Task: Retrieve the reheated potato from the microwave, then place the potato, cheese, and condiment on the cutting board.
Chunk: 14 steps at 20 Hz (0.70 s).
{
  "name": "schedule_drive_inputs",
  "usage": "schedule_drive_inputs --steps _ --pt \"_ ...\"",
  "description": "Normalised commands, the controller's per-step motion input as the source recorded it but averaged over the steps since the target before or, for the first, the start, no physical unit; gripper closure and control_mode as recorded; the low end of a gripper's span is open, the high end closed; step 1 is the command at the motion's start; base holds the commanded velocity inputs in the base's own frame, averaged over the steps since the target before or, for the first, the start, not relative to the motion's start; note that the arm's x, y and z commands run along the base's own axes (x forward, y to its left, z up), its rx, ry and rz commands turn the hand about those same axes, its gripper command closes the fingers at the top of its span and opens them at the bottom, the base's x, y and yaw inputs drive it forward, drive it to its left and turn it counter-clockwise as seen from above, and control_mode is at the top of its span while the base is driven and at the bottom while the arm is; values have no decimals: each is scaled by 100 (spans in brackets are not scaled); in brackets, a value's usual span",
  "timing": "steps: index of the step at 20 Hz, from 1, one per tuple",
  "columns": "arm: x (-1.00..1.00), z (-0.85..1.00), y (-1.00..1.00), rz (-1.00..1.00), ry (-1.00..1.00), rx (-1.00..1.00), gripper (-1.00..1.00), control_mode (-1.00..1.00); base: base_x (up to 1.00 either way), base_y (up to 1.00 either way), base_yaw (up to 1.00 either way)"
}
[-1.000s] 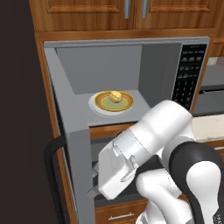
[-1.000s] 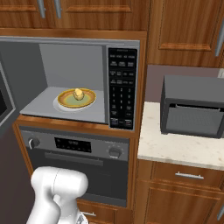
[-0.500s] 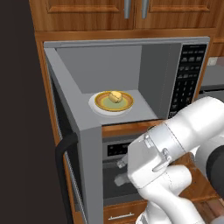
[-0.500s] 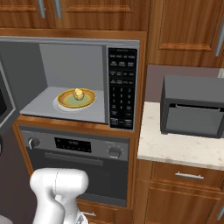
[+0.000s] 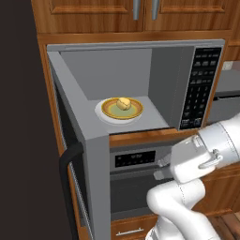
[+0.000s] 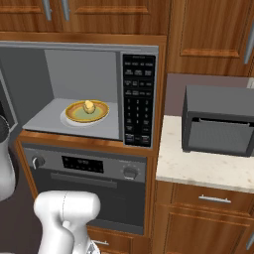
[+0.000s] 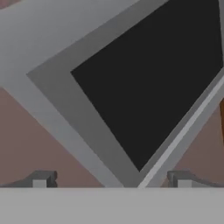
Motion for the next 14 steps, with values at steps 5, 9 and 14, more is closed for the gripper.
schedule_drive_inputs --steps 5,9,14 --pt "39 -9 -25 -34 -9 -3 -100 -100 0 0 0" --pt "59 -13 -8 -29 -9 -8 -100 -100 0 0 0" --pt "65 -6 -10 -26 0 -11 -100 -100 0 0 0"
